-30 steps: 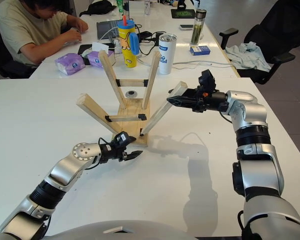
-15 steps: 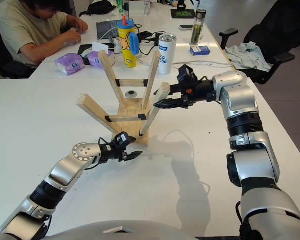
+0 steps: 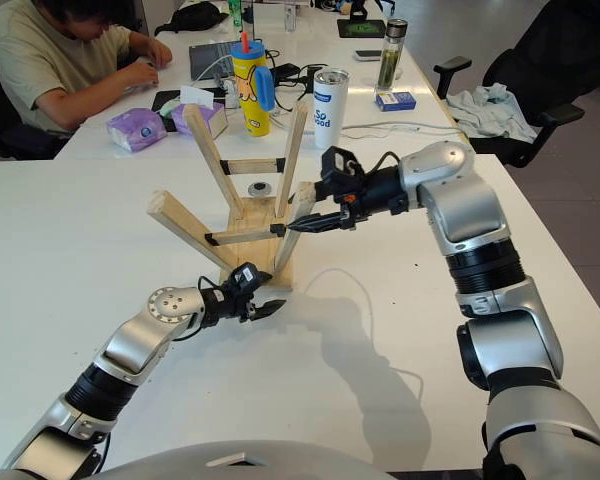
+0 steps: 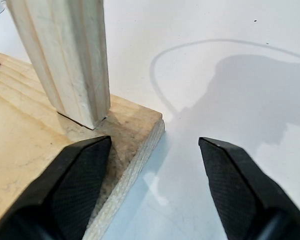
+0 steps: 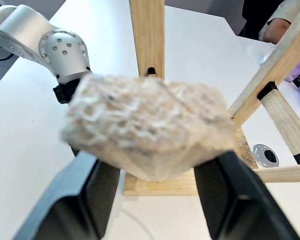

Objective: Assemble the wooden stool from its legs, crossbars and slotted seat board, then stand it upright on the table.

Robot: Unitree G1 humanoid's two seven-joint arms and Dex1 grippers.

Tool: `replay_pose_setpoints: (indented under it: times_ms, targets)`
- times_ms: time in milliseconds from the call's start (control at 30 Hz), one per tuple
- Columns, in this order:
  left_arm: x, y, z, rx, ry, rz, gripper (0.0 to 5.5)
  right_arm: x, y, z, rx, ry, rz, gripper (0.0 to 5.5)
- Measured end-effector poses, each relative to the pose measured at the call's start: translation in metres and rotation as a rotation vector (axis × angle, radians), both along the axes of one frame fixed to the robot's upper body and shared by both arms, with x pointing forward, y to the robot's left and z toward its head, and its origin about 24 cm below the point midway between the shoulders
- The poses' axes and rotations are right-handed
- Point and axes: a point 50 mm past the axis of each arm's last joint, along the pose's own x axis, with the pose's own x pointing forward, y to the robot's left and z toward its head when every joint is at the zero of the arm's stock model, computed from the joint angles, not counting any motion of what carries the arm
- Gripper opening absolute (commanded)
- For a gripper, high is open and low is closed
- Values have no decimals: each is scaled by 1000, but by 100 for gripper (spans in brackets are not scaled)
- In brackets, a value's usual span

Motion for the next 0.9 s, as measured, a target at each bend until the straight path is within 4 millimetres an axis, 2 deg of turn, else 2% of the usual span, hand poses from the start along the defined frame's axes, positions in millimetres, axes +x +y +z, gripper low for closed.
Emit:
replay_pose_setpoints:
  times_ms: [467, 600, 667, 733, 800, 833, 900]
  targets:
    - [4, -2, -2, -7, -20, 36, 325, 17, 6, 1, 3, 50, -31, 205]
    - [-4, 0, -1, -55, -69, 73, 325, 15, 9, 3, -8, 42, -23, 205]
    - [-17, -1, 3, -89, -110, 73, 325, 14, 11, 3, -12, 42, -31, 205]
    - [-24, -2, 21, -132, -220, 58, 325, 14, 11, 3, -14, 43, -39, 205]
    - [-33, -1, 52, -181, -431, 38, 325, 13, 11, 3, -16, 42, -47, 205]
    - [-39, 2, 74, -205, -602, 54, 325, 13, 11, 3, -17, 44, -52, 205]
    - [-43, 12, 106, -172, -875, 130, 325, 13, 11, 3, -20, 47, -60, 205]
